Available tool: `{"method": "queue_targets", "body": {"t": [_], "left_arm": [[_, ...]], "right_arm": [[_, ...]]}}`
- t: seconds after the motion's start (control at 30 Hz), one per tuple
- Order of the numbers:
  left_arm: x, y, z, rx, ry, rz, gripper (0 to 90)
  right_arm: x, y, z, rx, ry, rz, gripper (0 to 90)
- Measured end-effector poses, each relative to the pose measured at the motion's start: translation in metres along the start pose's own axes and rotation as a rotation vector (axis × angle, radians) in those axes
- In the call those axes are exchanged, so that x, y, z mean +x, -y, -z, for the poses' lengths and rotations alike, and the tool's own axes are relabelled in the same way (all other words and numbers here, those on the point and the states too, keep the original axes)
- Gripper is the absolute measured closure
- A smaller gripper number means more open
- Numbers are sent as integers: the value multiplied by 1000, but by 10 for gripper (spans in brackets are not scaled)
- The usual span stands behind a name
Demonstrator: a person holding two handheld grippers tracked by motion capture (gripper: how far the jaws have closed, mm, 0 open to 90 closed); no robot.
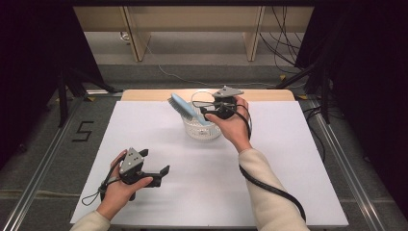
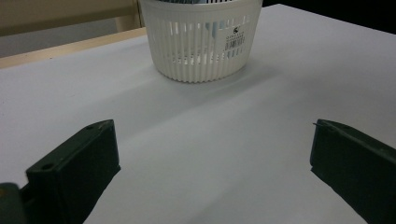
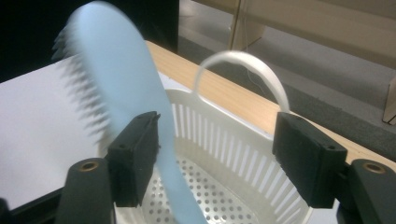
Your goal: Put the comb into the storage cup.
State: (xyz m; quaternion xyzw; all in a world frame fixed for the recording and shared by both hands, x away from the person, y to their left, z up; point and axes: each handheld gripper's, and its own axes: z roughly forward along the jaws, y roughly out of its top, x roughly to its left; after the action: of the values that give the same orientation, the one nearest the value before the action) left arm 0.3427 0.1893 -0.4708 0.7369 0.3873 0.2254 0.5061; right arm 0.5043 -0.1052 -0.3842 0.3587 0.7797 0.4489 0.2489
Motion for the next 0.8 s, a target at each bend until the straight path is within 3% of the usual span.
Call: {"method": "queue_targets", "body": {"t": [0.3,0.8], "left_arm": [[-2,0,-1,5,1,-7,8],[-2,1,-1,14,-1,-11,9]], "right_arm": [[-12,3,20,13,-10,-13,277],[-12,17,38,20,-75,-17,152]]}}
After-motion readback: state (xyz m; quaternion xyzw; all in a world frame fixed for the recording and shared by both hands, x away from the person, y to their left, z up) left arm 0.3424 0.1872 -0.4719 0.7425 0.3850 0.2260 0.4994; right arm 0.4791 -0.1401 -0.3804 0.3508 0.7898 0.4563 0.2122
